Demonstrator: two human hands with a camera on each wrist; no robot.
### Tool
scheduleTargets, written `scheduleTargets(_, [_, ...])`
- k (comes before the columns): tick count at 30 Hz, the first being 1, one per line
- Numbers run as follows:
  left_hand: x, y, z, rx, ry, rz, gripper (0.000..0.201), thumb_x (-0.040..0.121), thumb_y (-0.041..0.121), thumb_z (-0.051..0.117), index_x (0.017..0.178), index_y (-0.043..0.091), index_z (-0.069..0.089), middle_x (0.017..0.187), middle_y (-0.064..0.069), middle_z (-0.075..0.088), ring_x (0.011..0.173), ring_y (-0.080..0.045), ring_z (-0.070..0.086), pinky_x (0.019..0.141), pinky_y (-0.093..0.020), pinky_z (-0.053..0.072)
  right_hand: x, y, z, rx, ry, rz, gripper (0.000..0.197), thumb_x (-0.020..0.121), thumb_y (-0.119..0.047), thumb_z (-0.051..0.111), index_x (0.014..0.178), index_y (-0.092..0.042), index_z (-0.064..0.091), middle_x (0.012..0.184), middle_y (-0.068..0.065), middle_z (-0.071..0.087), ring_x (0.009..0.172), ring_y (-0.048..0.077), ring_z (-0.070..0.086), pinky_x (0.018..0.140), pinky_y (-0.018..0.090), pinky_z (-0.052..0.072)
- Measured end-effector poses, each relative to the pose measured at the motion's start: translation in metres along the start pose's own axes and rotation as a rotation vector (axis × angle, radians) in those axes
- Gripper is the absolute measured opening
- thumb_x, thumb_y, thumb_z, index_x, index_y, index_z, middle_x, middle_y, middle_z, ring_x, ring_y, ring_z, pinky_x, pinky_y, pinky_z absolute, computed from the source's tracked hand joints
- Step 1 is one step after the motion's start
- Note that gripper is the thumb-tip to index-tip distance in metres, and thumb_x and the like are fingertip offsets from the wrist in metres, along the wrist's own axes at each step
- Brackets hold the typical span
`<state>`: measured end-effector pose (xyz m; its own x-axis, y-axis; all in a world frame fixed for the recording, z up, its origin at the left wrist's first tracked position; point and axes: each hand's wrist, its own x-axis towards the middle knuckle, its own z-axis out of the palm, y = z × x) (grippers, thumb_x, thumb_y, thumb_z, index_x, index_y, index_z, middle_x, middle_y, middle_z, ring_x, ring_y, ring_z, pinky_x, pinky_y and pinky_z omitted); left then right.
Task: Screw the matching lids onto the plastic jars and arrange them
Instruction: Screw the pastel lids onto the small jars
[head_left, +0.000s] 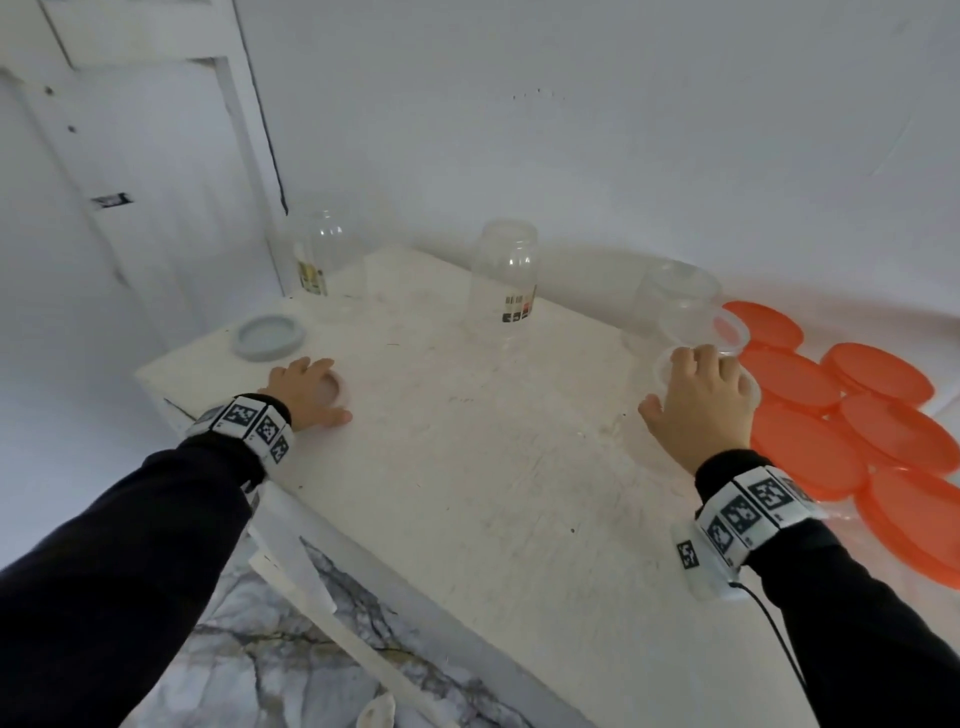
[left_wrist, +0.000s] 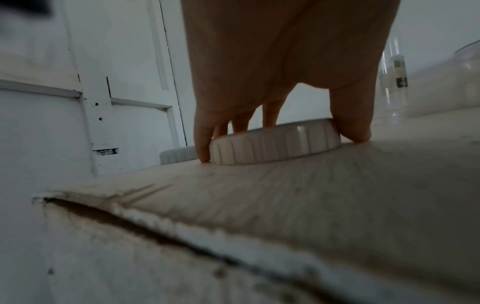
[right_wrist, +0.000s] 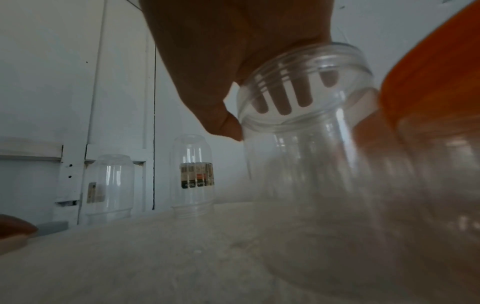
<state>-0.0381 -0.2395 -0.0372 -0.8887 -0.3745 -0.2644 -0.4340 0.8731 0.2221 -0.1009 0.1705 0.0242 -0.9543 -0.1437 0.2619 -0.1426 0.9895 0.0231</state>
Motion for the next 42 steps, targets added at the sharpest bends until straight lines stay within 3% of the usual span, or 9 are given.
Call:
scheduleTargets(5, [-0.001,0.006,-0.003,0.002,0.011,0.037,0.085,0.077,0.05,0.066,0.144,0.021,0.021,0.15,-0.011,0.021,0.134,-0.037,0.021,0.109,-0.047,0.024,0.005,-0.023,-0.011,-0.018,-0.07,0.081,0.048,0.081,-0.017,0.055,0.123,0.0,0.039,0.124,0.018,0.041,0.116,0.037,0.039,0.102,0.052,0.028])
scheduleTargets(7, [-0.002,0.01,-0.003,0.008,0.008,0.072,0.085,0.077,0.049,0.067,0.144,0.022,0.023,0.149,-0.01,0.022,0.134,-0.036,0.021,0.108,-0.046,0.026,0.007,-0.037,-0.012,-0.051,-0.075,-0.003,0.05,0.084,-0.02,0.053,0.129,-0.003,0.037,0.133,0.017,0.035,0.124,0.036,0.034,0.107,0.055,0.023])
scheduleTargets(12, [-0.009,0.022,-0.005,-0.082,0.014,0.238,0.082,0.075,0.046,0.07,0.142,0.024,0.027,0.147,-0.007,0.026,0.132,-0.029,0.023,0.108,-0.043,0.027,0.019,-0.083,-0.014,0.028,-0.114,-0.294,0.055,0.09,-0.034,0.051,0.136,-0.011,0.033,0.147,0.01,0.024,0.135,0.029,0.025,0.113,0.047,0.02])
scheduleTargets(18, [-0.014,0.028,-0.024,-0.251,0.013,0.408,0.083,0.073,0.043,0.073,0.141,0.027,0.028,0.144,0.0,0.028,0.128,-0.022,0.025,0.106,-0.037,0.028,0.058,-0.139,-0.018,0.073,-0.06,-0.528,0.053,0.087,-0.026,0.056,0.133,-0.008,0.039,0.147,0.012,0.027,0.136,0.03,0.025,0.113,0.045,0.02])
scheduleTargets(27, [0.008,0.021,-0.056,-0.37,0.109,0.575,0.085,0.07,0.046,0.075,0.139,0.032,0.029,0.142,0.008,0.029,0.128,-0.014,0.024,0.108,-0.035,0.029,0.139,-0.172,-0.025,0.157,0.013,-0.276,0.069,0.087,-0.031,0.058,0.141,-0.005,0.024,0.152,0.012,0.015,0.139,0.031,0.014,0.114,0.043,0.016])
scheduleTargets(35, [0.04,0.016,-0.072,-0.427,0.097,0.681,0.087,0.067,0.049,0.076,0.139,0.034,0.029,0.14,0.012,0.028,0.127,-0.009,0.024,0.103,-0.024,0.027,0.152,-0.182,-0.012,0.103,-0.012,-0.19,0.068,0.085,-0.041,0.062,0.134,-0.003,0.034,0.151,0.015,0.017,0.139,0.032,0.015,0.114,0.044,0.018])
scheduleTargets(37, [0.048,0.015,-0.073,-0.431,0.085,0.693,0.088,0.066,0.05,0.076,0.138,0.034,0.029,0.139,0.013,0.028,0.125,-0.007,0.024,0.099,-0.021,0.025,0.151,-0.185,-0.012,0.112,-0.003,-0.184,0.073,0.081,-0.041,0.066,0.132,-0.001,0.033,0.149,0.016,0.021,0.136,0.032,0.021,0.111,0.043,0.023])
scheduleTargets(39, [0.054,0.013,-0.072,-0.438,0.062,0.706,0.091,0.059,0.061,0.071,0.137,0.038,0.029,0.139,0.015,0.028,0.123,-0.005,0.025,0.096,-0.019,0.025,0.15,-0.187,-0.013,0.138,0.002,-0.179,0.075,0.077,-0.041,0.071,0.128,-0.002,0.035,0.143,0.015,0.028,0.127,0.033,0.03,0.102,0.043,0.036])
scheduleTargets(42, [0.061,0.013,-0.07,-0.427,0.036,0.717,0.094,0.053,0.07,0.061,0.136,0.041,0.029,0.137,0.017,0.029,0.122,-0.004,0.027,0.095,-0.019,0.027,0.146,-0.187,-0.02,0.051,-0.013,-0.209,0.081,0.073,-0.047,0.072,0.136,-0.018,0.03,0.134,0.012,0.031,0.114,0.033,0.036,0.086,0.041,0.046])
